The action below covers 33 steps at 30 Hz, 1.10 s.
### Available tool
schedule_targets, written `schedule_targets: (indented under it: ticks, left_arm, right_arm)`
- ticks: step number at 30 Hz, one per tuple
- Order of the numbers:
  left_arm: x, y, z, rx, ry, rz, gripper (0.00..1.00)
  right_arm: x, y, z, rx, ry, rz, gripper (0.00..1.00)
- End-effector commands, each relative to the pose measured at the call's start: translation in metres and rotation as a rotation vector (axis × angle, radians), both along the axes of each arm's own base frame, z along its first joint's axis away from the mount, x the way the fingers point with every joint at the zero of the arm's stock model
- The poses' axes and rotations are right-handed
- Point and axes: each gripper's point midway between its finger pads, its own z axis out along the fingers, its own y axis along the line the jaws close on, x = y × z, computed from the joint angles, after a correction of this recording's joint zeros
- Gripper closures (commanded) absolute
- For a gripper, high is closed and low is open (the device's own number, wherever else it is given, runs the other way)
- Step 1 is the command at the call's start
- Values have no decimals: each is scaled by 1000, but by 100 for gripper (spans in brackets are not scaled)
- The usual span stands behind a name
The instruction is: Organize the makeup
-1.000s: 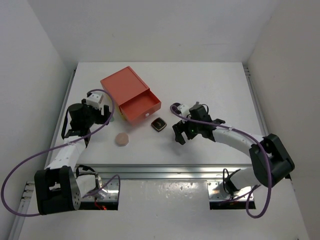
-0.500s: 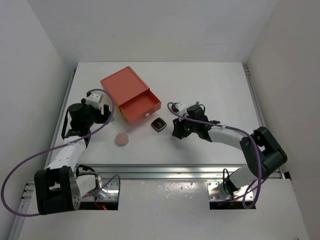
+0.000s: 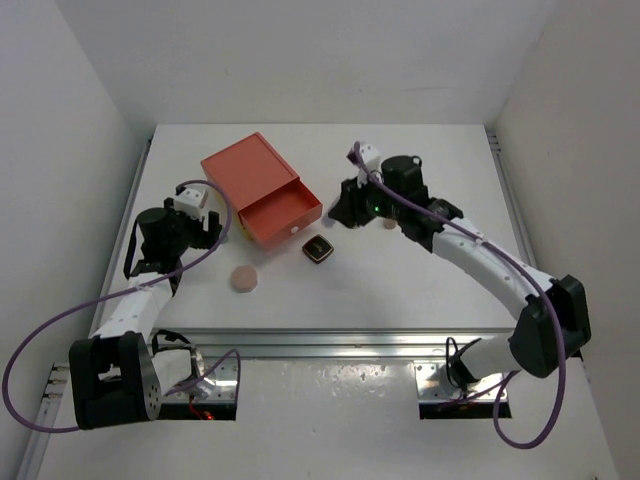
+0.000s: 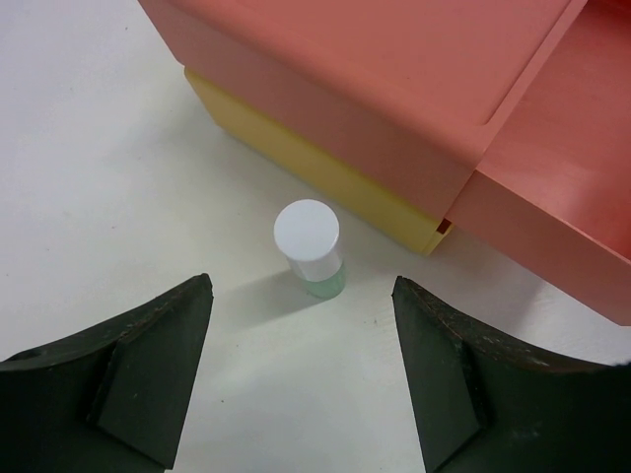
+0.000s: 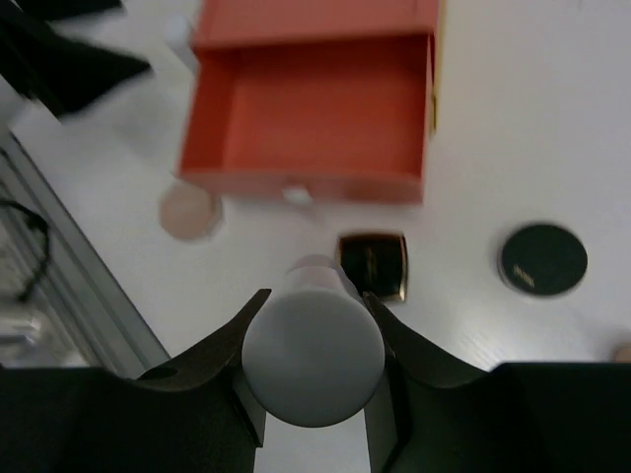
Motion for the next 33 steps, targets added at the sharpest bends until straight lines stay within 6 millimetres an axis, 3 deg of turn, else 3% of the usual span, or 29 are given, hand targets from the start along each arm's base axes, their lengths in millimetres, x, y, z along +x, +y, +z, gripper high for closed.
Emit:
schedule_targets:
  ticks: [1, 5, 6, 7, 8, 9, 11, 14, 19, 23, 24, 25, 27, 29, 33]
  left_arm:
    - [4, -7, 13, 19, -53, -41, 20]
    - [3, -7, 14, 20, -62, -41, 20]
    - [3, -7, 18, 22, -72, -41, 20]
    - [1, -7, 13, 20, -63, -41, 20]
    - [1, -7, 13, 20, -63, -41, 20]
    - [1, -7, 13, 20, -63, -41, 20]
    - [1, -6, 16, 25, -72, -32, 20]
    - [-1, -6, 12, 23, -63, -32, 20]
    - [-2, -5, 8, 16, -51, -21, 20]
    - [-1, -5, 10, 18, -62, -21, 20]
    - [-1, -3, 10, 21, -61, -12, 20]
    - [-1, -3, 10, 21, -61, -12, 20]
    - [-1, -3, 10, 21, -61, -12, 20]
    - [-3, -4, 6, 20, -52, -12, 19]
    - [-3, -2, 6, 23, -52, -3, 19]
  right_arm:
    - [14, 30, 64, 213, -23, -8, 100]
    - [33, 68, 85, 365, -16, 43, 100]
    - [38, 79, 70, 366, 41, 42, 100]
    - [46, 94, 78, 380, 44, 76, 100]
    - [46, 106, 65, 372, 81, 108, 100]
    - [48, 115, 71, 386, 85, 121, 100]
    - [56, 130, 57, 395, 127, 136, 100]
    - [55, 149, 46, 416, 178, 169, 100]
    - [54, 155, 24, 380, 209, 184, 100]
    - [52, 154, 8, 349, 233, 185, 76]
    - [52, 154, 6, 342, 231, 182, 60]
    - [51, 154, 3, 334, 241, 183, 52]
    - [55, 153, 2, 318, 213, 187, 42]
    - [57, 151, -3, 290, 206, 187, 38]
    - [64, 151, 9, 272, 150, 191, 35]
